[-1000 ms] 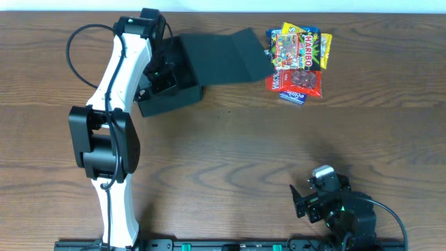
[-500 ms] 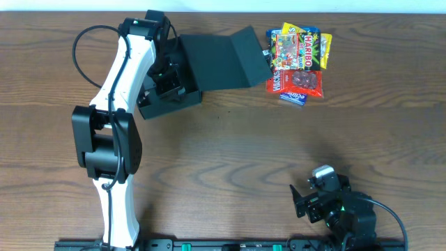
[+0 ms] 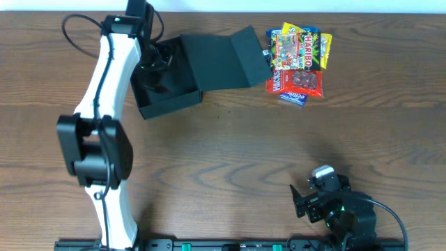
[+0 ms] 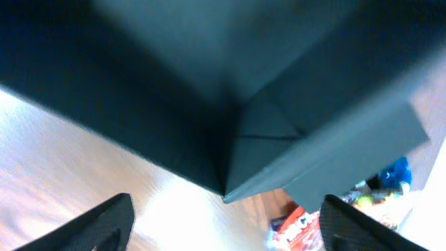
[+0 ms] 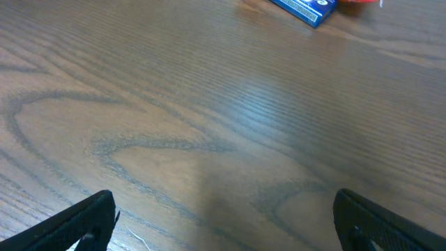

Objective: Pack container

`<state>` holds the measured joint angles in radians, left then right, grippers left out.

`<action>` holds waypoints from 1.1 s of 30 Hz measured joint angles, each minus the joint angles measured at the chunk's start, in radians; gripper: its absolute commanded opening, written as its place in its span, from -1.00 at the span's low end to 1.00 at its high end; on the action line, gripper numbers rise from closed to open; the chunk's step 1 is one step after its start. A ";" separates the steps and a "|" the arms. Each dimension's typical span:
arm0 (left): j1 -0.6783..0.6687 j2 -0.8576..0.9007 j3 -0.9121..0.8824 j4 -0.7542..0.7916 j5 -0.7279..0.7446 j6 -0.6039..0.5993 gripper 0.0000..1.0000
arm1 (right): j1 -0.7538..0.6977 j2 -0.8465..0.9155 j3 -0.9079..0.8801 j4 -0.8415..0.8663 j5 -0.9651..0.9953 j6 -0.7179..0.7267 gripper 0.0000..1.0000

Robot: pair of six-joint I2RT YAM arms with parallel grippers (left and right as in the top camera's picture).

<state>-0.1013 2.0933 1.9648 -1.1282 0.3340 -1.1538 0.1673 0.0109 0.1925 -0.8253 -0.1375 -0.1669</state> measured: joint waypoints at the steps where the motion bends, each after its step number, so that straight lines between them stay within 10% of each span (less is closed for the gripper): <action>1: 0.000 -0.028 0.000 0.005 -0.038 0.061 0.90 | 0.000 0.000 0.000 0.000 0.000 0.000 0.99; 13: 0.000 -0.096 0.000 -0.038 -0.474 0.726 0.89 | 0.000 0.000 0.000 0.000 0.000 0.000 0.99; 28: 0.069 0.109 0.000 -0.094 -0.506 0.824 0.58 | 0.000 0.000 0.000 0.000 0.000 0.000 0.99; 33: 0.085 0.138 0.000 -0.096 -0.504 0.836 0.19 | 0.000 0.000 0.000 0.000 0.000 0.000 0.98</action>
<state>-0.0158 2.2318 1.9648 -1.2243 -0.1703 -0.3176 0.1673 0.0109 0.1925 -0.8253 -0.1375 -0.1669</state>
